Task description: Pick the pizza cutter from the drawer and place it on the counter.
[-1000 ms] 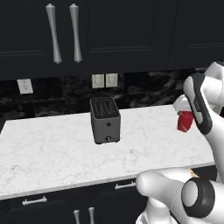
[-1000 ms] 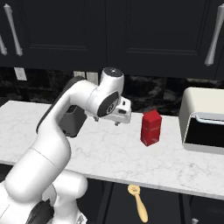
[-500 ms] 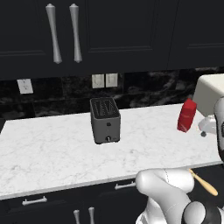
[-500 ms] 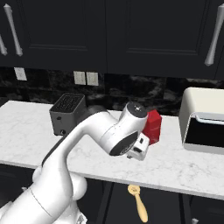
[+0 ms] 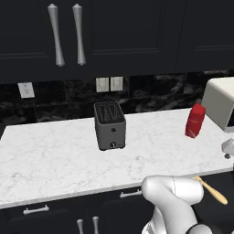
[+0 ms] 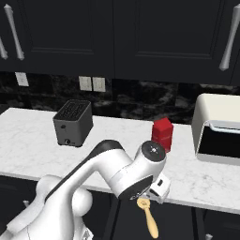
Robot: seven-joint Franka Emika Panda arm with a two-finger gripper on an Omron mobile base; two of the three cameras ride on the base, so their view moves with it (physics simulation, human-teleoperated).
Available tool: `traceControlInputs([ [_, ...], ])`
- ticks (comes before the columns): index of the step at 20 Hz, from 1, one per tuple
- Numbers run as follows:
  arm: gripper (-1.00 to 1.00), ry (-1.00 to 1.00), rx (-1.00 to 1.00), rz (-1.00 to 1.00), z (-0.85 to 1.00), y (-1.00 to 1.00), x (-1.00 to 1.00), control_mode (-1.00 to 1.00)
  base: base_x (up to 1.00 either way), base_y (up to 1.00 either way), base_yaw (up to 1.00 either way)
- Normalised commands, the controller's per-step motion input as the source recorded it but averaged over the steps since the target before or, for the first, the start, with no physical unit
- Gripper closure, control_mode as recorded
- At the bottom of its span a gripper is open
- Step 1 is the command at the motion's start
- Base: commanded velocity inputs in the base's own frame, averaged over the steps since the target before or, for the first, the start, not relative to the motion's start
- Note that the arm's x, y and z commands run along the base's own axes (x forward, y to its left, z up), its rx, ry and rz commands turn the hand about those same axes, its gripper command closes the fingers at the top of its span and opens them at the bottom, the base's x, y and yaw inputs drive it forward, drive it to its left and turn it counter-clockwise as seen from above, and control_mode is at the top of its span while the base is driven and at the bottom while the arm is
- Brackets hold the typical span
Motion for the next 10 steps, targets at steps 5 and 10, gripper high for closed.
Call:
traceControlInputs([
  [5, -1.0, 0.11, 0.01, -0.18, -0.57, -0.56, -0.32, -1.0, 0.0, 0.0, 0.0],
  [10, -1.0, 0.11, 0.02, -0.17, -0.63, -0.76, -0.25, -1.0, 0.0, 0.0, 0.0],
])
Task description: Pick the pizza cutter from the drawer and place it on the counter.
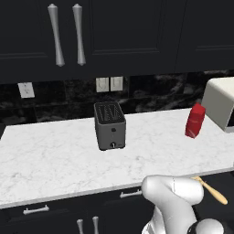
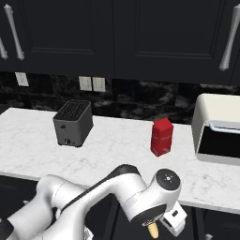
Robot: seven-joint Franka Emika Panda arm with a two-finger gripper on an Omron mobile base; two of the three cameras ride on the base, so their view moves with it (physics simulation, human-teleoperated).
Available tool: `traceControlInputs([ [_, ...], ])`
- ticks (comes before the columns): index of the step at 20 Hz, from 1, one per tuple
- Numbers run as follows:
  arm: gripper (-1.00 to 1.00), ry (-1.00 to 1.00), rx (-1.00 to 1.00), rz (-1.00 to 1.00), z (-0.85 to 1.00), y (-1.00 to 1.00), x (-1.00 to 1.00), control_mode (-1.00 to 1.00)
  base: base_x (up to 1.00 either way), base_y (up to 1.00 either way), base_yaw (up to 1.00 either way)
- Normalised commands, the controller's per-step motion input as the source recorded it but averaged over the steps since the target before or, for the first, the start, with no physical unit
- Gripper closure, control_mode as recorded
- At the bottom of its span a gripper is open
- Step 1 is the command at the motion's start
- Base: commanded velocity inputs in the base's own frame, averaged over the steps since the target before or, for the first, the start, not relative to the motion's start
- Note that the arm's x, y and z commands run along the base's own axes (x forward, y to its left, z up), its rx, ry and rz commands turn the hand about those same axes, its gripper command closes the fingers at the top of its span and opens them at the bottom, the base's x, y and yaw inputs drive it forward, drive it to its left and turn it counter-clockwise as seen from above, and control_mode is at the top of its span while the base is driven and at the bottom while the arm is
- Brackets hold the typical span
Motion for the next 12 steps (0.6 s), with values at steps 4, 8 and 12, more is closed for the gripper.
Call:
traceControlInputs([
  [4, -1.0, 0.09, 0.01, -0.12, -0.61, -0.62, -0.03, -1.0, 0.0, 0.0, 0.0],
  [8, -1.0, 0.06, 0.0, -0.04, -0.6, -0.29, 0.0, -1.0, 0.0, 0.0, 0.0],
  [12, -1.0, 0.02, -0.07, 0.02, -0.71, -0.1, 0.09, -1.0, 0.0, 0.0, 0.0],
])
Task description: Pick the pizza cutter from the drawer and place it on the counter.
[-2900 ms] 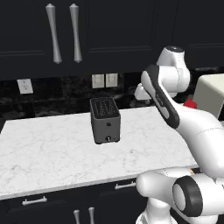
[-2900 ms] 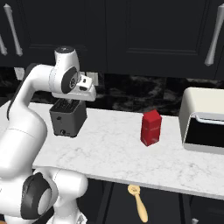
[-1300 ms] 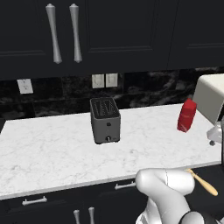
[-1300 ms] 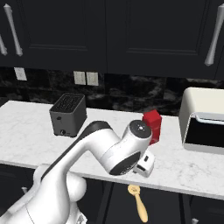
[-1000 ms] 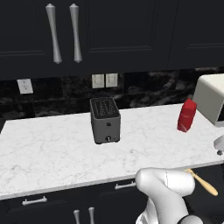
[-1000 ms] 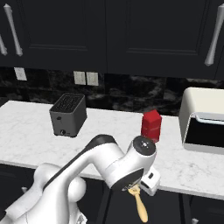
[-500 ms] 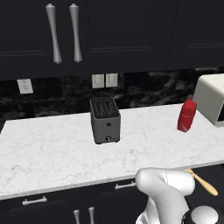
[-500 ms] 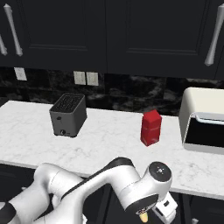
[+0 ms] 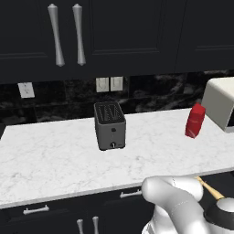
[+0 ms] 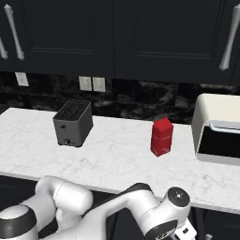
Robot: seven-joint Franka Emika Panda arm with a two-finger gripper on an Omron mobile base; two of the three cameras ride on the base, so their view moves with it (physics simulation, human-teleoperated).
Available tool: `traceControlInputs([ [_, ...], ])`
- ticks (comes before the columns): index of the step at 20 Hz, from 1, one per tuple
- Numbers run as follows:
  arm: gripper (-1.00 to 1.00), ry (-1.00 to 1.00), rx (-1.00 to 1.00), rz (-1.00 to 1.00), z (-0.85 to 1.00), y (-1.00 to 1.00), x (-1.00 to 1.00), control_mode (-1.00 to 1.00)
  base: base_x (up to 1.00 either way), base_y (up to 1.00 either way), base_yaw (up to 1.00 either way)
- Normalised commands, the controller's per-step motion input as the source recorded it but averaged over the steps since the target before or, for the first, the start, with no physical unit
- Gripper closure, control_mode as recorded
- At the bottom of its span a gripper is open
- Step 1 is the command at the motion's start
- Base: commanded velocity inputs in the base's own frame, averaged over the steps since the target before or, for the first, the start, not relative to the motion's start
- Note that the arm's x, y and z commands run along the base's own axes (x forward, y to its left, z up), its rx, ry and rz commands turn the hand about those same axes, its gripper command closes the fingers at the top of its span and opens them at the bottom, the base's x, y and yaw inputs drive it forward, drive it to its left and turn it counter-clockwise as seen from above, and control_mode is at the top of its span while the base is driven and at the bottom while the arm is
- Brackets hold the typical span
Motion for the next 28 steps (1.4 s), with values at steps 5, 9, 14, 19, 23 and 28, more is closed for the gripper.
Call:
traceControlInputs([
  [5, -1.0, 0.08, -0.03, 0.19, -0.42, -0.29, 0.0, -1.0, 0.0, 0.0, 0.0],
  [9, -1.0, 0.08, -0.05, 0.15, -0.21, -0.09, 0.0, -1.0, 0.0, 0.0, 0.0],
  [14, -1.0, 0.0, -0.07, 0.07, -0.21, 0.01, 0.0, -1.0, 0.0, 0.0, 0.0],
  [19, -1.0, 0.0, 0.0, 0.04, -0.26, -0.01, -0.02, -1.0, 0.0, 0.0, 0.0],
  [23, -1.0, 0.02, 0.0, 0.07, -0.28, -0.05, -0.1, -1.0, 0.0, 0.0, 0.0],
  [28, -1.0, 0.01, 0.0, 0.04, -0.2, 0.0, -0.13, -1.0, 0.0, 0.0, 0.0],
])
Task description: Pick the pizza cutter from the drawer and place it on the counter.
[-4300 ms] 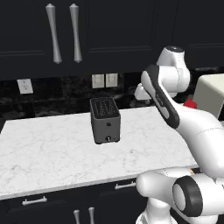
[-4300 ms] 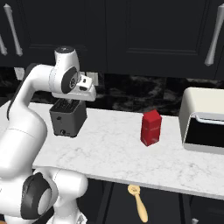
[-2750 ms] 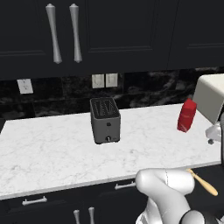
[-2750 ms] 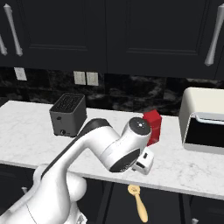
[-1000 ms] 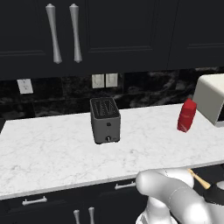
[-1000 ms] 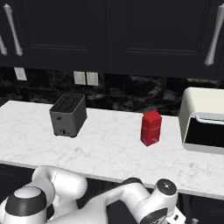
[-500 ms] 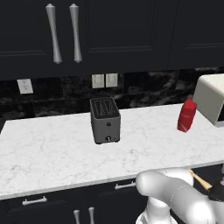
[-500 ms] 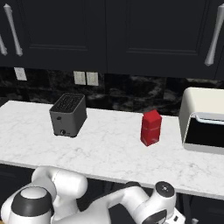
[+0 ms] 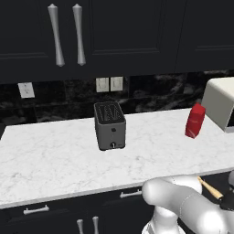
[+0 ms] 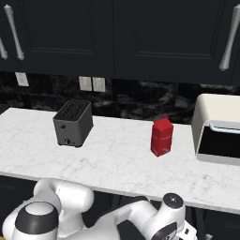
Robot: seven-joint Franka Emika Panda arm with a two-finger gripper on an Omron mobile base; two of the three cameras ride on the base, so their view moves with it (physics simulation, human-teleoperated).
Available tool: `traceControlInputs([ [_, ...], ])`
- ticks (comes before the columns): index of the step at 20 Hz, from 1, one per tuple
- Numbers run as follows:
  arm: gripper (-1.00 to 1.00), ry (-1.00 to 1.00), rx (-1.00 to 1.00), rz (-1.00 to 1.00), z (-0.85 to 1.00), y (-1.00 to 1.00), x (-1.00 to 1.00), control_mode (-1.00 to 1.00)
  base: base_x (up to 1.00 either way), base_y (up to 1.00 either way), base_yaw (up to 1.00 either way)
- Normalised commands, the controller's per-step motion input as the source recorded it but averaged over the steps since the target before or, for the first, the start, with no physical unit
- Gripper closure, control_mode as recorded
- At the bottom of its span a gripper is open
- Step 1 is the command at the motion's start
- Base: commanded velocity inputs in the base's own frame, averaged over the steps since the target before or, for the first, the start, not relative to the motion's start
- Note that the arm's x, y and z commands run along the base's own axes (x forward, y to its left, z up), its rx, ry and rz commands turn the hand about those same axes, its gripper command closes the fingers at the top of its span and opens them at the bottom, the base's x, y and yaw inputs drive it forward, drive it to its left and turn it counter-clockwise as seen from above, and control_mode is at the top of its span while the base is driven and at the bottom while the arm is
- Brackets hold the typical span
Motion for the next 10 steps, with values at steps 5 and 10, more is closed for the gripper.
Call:
traceControlInputs([
  [5, -1.0, 0.0, 0.0, 0.0, -0.15, -0.09, -0.61, -1.0, 0.0, 0.0, 0.0],
  [10, -1.0, 0.0, 0.0, -0.01, -0.14, -0.32, -0.98, -1.0, 0.0, 0.0, 0.0],
])
